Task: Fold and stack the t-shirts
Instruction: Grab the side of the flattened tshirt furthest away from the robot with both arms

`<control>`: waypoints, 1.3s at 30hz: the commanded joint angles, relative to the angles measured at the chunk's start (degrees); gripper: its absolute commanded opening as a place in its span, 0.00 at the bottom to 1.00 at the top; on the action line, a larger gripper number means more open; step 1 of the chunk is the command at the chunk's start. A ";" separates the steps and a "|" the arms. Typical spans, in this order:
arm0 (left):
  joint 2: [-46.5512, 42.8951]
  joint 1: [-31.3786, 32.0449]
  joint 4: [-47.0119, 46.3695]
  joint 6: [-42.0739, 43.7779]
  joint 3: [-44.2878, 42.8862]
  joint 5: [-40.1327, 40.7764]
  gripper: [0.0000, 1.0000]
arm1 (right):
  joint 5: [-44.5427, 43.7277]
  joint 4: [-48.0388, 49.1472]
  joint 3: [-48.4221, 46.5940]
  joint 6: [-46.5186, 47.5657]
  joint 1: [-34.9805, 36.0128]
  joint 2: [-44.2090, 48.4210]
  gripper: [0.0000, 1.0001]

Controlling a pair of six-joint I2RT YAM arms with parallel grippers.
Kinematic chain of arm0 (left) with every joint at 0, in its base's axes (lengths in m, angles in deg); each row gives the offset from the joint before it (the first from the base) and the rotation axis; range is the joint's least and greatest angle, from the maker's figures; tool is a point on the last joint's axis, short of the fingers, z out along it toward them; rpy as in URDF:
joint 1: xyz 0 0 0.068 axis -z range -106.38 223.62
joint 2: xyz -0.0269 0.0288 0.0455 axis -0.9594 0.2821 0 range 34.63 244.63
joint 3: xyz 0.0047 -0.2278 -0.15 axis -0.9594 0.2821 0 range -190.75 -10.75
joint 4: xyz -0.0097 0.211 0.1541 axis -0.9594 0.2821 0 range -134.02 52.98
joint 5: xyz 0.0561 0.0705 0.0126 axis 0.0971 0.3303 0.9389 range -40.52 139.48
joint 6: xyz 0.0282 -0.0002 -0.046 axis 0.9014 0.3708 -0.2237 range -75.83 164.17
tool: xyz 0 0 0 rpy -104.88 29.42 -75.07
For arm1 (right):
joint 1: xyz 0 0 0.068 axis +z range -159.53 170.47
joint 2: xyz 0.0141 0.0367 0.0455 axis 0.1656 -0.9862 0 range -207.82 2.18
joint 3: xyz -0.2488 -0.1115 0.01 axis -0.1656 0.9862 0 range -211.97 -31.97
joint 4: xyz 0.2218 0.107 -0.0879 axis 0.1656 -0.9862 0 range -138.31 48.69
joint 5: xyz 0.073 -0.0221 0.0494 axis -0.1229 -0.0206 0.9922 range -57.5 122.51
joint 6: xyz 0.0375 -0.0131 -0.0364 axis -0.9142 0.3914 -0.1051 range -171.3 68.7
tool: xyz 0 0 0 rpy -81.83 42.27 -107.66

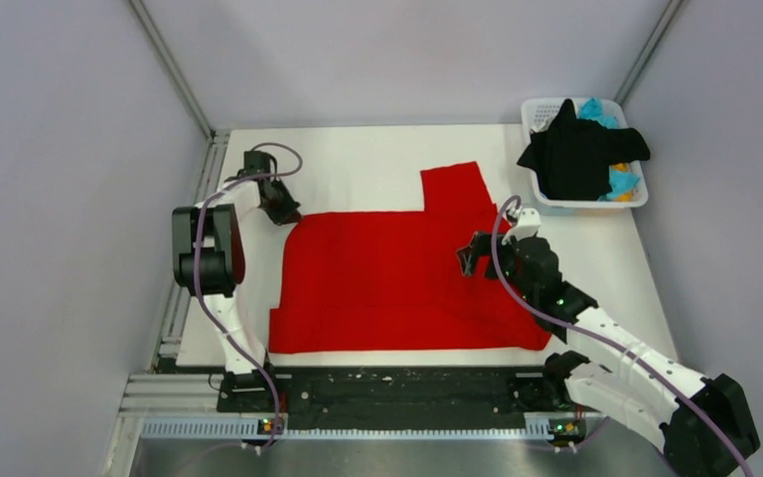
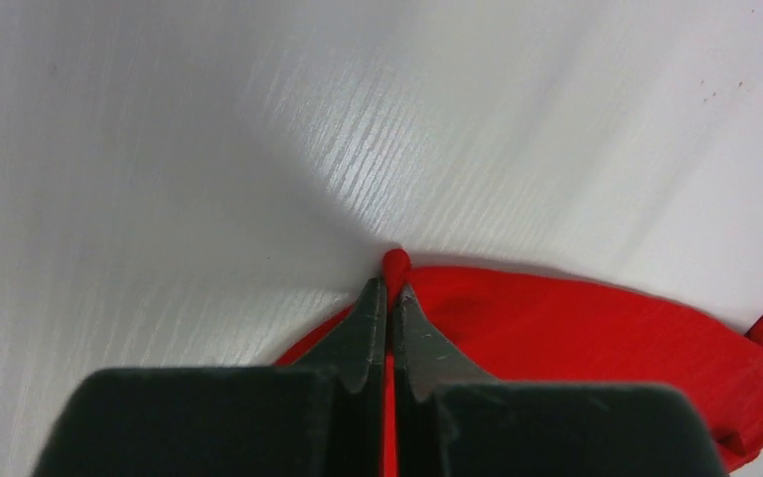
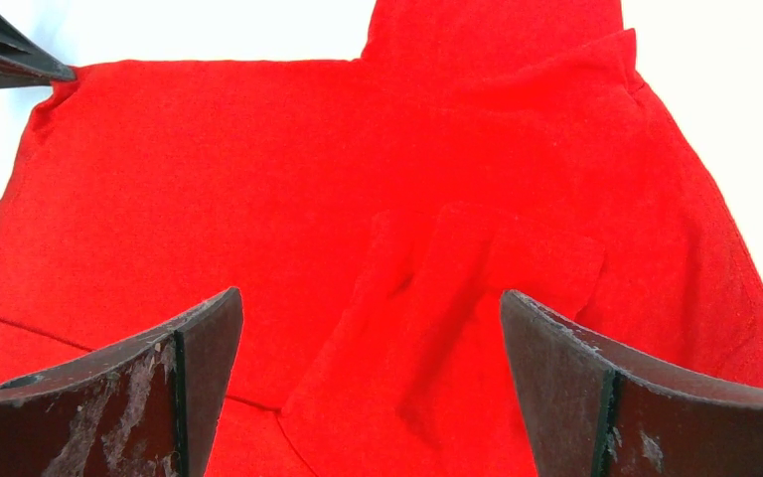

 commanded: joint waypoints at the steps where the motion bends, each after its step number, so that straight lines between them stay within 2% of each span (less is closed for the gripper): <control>1: 0.27 0.90 2.31 0.37 -0.51 3.18 0.00 | -1.85 -0.68 -2.06 0.86 0.51 -0.01 0.99; 7: -1.31 2.15 2.93 -0.15 -0.49 6.20 0.00 | -3.92 -7.90 -9.12 -1.64 0.51 -3.61 0.99; 12: -2.12 2.47 4.12 -0.43 -0.75 7.46 0.00 | -4.38 -10.79 -18.95 -5.01 0.51 -13.08 0.99; 19: -3.62 2.46 5.21 -0.27 -0.86 9.31 0.00 | -11.27 -15.62 -40.27 -5.58 -1.59 -34.97 0.99; 24: -4.05 2.46 5.13 -0.43 -0.72 8.56 0.00 | -8.83 -18.57 -57.28 -4.51 -7.53 -53.41 0.99; 31: -3.86 2.46 5.47 -0.96 -0.92 9.20 0.00 | -10.56 -17.64 -77.65 6.01 -9.43 -75.23 0.99; 36: -4.20 2.46 5.95 -1.14 -1.00 9.18 0.00 | -10.90 -19.43 -89.62 6.64 -10.70 -86.80 0.98; 39: -4.84 2.51 5.89 -1.05 -0.54 9.48 0.00 | -10.31 -19.11 -92.26 7.09 -10.89 -90.11 0.96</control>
